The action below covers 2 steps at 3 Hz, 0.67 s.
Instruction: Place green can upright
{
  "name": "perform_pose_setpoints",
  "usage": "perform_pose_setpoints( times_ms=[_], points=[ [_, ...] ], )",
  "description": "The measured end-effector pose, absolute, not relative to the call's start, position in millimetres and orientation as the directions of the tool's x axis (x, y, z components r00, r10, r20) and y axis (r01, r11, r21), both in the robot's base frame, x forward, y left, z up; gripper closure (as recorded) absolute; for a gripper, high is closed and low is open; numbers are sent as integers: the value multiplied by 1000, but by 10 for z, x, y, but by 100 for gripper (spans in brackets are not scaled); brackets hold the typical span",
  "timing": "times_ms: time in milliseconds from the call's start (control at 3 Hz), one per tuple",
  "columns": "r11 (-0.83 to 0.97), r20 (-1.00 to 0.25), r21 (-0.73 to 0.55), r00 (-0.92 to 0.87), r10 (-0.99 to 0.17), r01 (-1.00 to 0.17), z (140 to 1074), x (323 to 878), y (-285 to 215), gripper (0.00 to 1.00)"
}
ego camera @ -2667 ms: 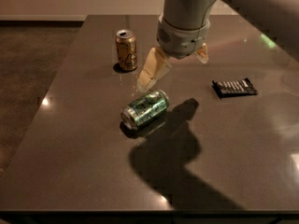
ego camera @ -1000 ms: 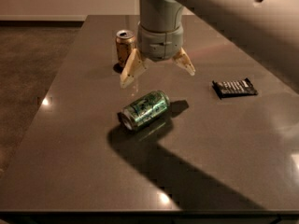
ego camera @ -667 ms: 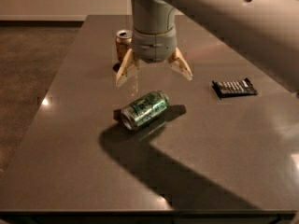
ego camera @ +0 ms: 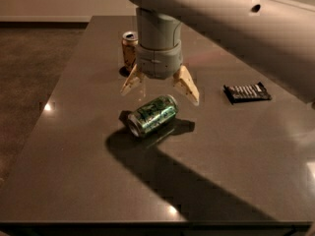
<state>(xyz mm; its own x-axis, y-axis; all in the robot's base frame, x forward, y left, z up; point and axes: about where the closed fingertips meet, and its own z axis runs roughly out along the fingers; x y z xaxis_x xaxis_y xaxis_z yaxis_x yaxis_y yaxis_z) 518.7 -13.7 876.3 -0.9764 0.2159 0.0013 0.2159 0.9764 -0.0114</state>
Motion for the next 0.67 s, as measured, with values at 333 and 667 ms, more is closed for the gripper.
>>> perform_pose_setpoints(
  times_ms=[333, 667],
  points=[
    [942, 24, -3, -942, 335, 335, 8704, 5118, -156, 0],
    [906, 39, 6, -906, 422, 423, 8664, 5050, -145, 0]
  ],
)
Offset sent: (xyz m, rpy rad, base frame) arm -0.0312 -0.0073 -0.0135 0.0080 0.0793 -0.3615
